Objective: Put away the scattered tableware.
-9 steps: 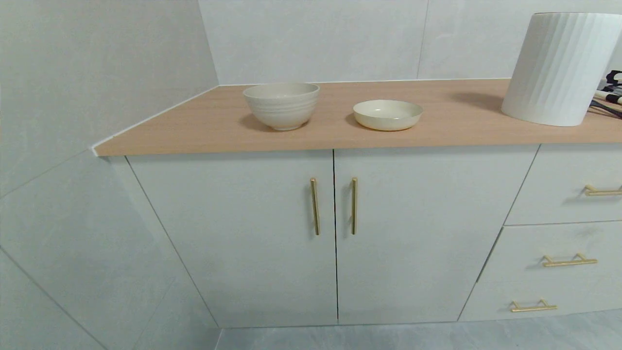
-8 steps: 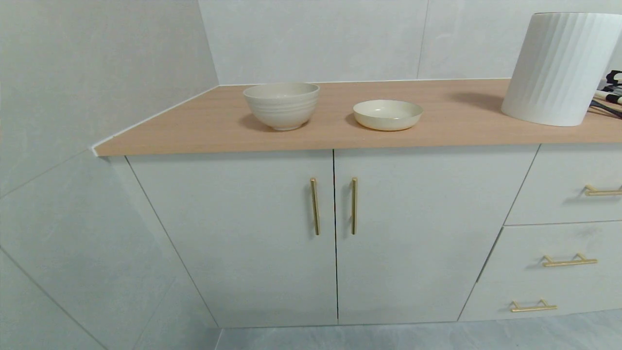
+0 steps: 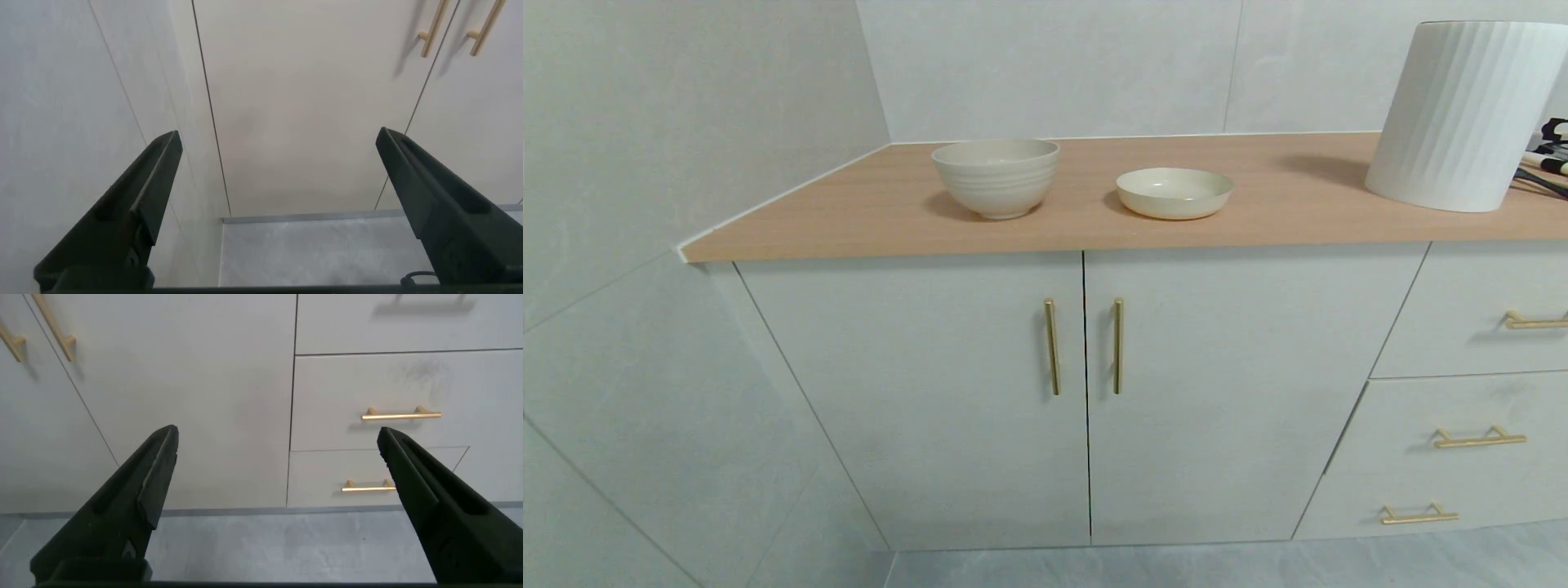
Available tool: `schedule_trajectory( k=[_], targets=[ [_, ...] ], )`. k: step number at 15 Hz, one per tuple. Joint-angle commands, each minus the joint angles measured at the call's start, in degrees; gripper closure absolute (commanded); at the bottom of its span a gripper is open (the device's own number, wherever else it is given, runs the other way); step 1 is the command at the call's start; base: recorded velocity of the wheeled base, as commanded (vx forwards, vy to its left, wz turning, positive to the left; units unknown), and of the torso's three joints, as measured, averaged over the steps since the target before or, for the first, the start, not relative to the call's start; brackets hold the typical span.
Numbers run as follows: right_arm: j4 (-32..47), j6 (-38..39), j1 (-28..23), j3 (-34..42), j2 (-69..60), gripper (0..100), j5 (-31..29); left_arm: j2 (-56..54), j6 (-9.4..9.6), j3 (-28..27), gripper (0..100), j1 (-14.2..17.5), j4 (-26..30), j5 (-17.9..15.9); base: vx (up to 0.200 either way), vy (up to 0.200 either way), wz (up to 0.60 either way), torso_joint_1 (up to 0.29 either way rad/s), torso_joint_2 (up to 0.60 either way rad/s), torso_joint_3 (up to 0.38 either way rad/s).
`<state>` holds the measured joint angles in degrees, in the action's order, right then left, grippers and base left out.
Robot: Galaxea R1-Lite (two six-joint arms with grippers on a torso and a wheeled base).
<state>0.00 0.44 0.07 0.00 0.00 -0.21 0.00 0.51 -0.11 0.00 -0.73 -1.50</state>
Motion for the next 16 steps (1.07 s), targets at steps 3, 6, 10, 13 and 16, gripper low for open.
schedule_trajectory(
  k=[3, 6, 10, 13, 16],
  targets=[
    [0.0, 2.29, 1.42, -11.6, 5.62, 0, 2.14, 0.0, 0.02, 0.02, 0, 0.0, -0.06, 0.01, 0.0, 0.0, 0.0, 0.0, 0.0, 0.0],
    [0.7, 0.09, 3.79, -25.49, 37.0, 0, 11.98, 0.0, 0.02, 0.02, 0, 0.0, -0.06, 0.01, 0.0, 0.0, 0.0, 0.0, 0.0, 0.0],
    [-4.66, 4.48, 14.78, -43.42, 62.93, 0, 13.22, 0.0, 0.02, 0.02, 0, 0.0, 0.03, 0.01, 0.0, 0.0, 0.0, 0.0, 0.0, 0.0],
    [-4.83, 10.64, 19.53, -51.59, 76.03, 0, 13.83, 0.0, 0.02, -0.07, 0, 0.0, -0.06, 0.01, 0.0, 0.0, 0.0, 0.0, 0.0, 0.0],
    [-4.66, 10.72, 22.6, -57.74, 84.29, 0, 17.79, 0.0, 0.02, 0.02, 0, 0.0, 0.03, 0.01, 0.0, 0.0, 0.0, 0.0, 0.0, 0.0]
  ],
)
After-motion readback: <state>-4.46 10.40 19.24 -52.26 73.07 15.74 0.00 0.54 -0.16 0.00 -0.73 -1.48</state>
